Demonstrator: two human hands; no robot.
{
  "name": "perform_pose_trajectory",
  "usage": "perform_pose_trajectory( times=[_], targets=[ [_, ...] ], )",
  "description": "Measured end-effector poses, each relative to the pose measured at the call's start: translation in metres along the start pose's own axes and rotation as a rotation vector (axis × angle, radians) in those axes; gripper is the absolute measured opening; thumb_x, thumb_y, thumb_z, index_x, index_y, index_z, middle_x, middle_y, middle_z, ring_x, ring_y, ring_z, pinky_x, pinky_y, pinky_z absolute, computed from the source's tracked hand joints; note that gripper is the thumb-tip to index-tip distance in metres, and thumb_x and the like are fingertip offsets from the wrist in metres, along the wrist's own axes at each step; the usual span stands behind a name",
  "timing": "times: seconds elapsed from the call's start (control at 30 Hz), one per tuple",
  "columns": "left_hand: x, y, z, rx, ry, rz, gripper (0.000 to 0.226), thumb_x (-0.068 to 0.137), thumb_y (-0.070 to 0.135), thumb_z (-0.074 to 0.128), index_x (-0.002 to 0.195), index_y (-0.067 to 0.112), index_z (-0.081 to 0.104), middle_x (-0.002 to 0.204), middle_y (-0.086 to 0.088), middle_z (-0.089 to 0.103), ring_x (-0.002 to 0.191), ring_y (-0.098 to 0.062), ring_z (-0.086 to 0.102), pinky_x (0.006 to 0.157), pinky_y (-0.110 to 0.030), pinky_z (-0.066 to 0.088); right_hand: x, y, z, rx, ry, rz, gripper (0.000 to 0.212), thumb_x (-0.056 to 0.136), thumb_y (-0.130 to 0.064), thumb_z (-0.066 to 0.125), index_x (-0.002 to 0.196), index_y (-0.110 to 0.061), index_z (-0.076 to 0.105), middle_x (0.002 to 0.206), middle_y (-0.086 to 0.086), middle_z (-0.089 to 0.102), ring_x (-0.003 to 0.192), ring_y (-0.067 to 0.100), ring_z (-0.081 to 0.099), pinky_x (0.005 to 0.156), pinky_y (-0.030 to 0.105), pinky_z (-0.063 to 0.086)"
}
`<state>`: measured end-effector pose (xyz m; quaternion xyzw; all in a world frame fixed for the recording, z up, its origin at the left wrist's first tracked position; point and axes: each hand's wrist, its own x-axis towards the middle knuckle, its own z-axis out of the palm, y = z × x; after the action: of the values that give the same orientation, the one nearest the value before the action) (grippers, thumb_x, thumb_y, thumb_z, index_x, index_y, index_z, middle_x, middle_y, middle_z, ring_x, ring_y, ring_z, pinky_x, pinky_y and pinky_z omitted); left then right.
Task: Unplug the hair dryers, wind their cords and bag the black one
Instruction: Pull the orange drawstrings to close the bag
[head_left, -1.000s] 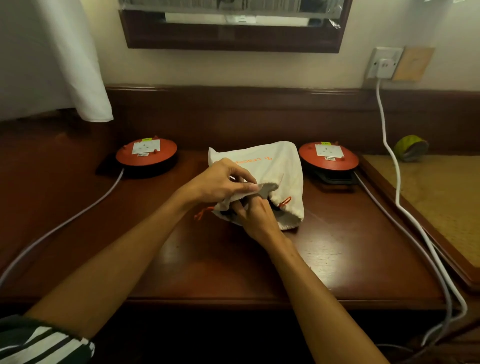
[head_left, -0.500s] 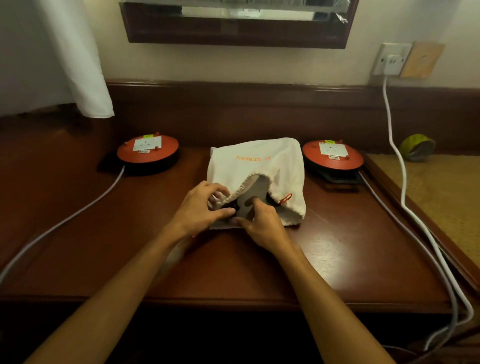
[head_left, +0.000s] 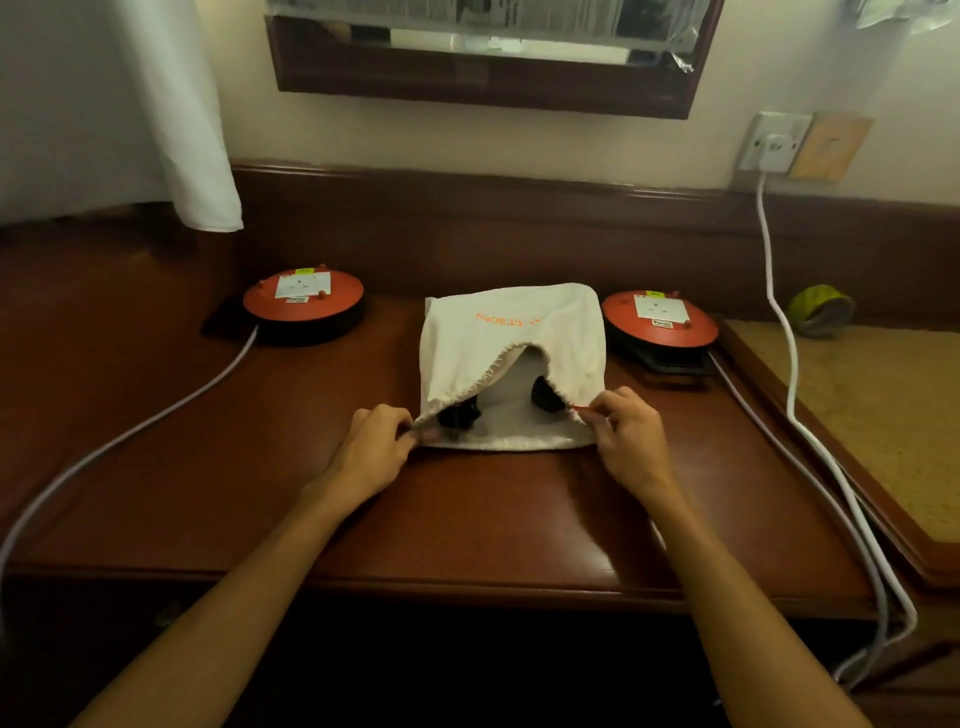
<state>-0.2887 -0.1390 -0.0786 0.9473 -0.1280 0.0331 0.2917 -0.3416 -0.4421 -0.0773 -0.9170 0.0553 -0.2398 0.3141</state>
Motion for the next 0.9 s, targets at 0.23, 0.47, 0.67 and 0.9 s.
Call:
perform_pose_trajectory(
  times=[0.23, 0.47, 0.67, 0.9],
  targets=[
    [0.003, -0.025, -0.039, -0.224, -0.035, -0.059, 0.045, 0.094, 0.046, 0.067, 0.059, 0.017, 0.067, 0.05, 0.003, 0.057, 0.046, -0.005, 0.049, 0.05, -0.02, 0.038, -0.015, 0.021, -0.065, 1.022, 0.114, 0.411, 0.023, 0.102, -0.02, 0.054, 0.086, -0.006, 0.062, 0.082, 0.011, 0.069, 0.059, 0.017, 0.063, 0.053, 0.027, 0.05],
    [0.004, -0.037, -0.043, -0.162, 0.005, -0.104, 0.028, 0.096, 0.037, 0.07, 0.079, 0.015, 0.074, 0.082, -0.007, 0.074, 0.083, -0.02, 0.068, 0.07, -0.03, 0.047, -0.026, 0.057, -0.06, 0.159, 0.123, 0.5, 0.03, 0.096, -0.015, 0.063, 0.067, -0.009, 0.064, 0.075, 0.017, 0.067, 0.077, 0.033, 0.066, 0.073, 0.04, 0.051],
    [0.002, -0.006, -0.026, 0.099, -0.036, 0.037, 0.039, 0.107, 0.046, 0.042, 0.137, 0.029, 0.06, 0.134, -0.001, 0.061, 0.132, -0.024, 0.049, 0.112, -0.049, 0.031, -0.016, 0.005, -0.048, -0.131, 0.03, 0.082, 0.031, 0.094, -0.012, 0.064, 0.125, -0.008, 0.063, 0.125, 0.013, 0.063, 0.121, 0.033, 0.052, 0.102, 0.046, 0.041],
    [0.004, 0.006, -0.003, -0.042, -0.054, -0.112, 0.033, 0.104, 0.039, 0.057, 0.116, 0.009, 0.052, 0.1, -0.01, 0.063, 0.08, -0.024, 0.062, 0.06, -0.035, 0.047, -0.011, -0.009, -0.008, -0.699, -0.237, 0.043, 0.014, 0.096, -0.013, 0.05, 0.103, -0.008, 0.061, 0.11, 0.015, 0.066, 0.111, 0.037, 0.054, 0.103, 0.047, 0.032]
  ],
)
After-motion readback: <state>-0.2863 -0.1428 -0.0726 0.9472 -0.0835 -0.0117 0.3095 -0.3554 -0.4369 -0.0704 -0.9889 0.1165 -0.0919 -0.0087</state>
